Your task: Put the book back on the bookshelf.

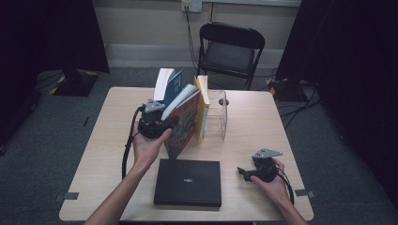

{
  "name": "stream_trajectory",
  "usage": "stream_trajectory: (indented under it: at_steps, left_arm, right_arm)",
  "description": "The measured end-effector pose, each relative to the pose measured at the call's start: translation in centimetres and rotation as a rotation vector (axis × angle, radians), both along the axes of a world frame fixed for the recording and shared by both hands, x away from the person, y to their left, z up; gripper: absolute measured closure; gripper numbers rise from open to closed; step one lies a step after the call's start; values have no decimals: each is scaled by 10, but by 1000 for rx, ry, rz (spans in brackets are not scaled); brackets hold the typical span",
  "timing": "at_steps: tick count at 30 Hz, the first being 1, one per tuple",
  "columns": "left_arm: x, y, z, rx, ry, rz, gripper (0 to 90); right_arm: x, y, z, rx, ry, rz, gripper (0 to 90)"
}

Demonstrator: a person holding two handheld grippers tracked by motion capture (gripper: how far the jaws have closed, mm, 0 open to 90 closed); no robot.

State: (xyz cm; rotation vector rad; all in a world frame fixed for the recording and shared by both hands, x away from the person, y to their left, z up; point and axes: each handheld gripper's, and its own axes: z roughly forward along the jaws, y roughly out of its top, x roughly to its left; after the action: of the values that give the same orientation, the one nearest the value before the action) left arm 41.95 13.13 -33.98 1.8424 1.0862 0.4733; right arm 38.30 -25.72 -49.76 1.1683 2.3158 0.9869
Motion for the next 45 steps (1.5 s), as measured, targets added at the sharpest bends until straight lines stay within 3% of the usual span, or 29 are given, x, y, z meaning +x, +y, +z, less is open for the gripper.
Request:
stream_trajectory:
  at_steps: [8,17,19,21,22,25,34,36,45]
  left_arm:
    - [7,-3,21,102,120,-40,669]
    - [15,-6,49,185,206,-45,644]
    - [21,-9,56,197,272,-60,626]
    - [26,-11,63,217,292,-60,650]
    - [33,-12,65,226,345,-74,656]
    - [45,-16,69,257,436,-96,650]
    - [71,-37,73,351,583,-82,682]
    - [75,-41,74,377,610,-79,687]
    - [79,-49,73,415,610,-55,697]
  right_arm:
    - [-2,0,-2,11,-15,-19,166]
    - [-3,1,-2,10,-15,-30,166]
    - [-3,1,-2,10,-15,-30,166]
    - [-3,1,-2,10,-15,-28,166]
    - [-3,1,-2,10,-14,-29,166]
    - [-3,1,-2,11,-14,-28,166]
    - [-2,1,-2,12,-14,-25,166]
    - [-2,1,-2,11,-15,-23,166]
    - [-1,1,-2,10,-17,-21,166]
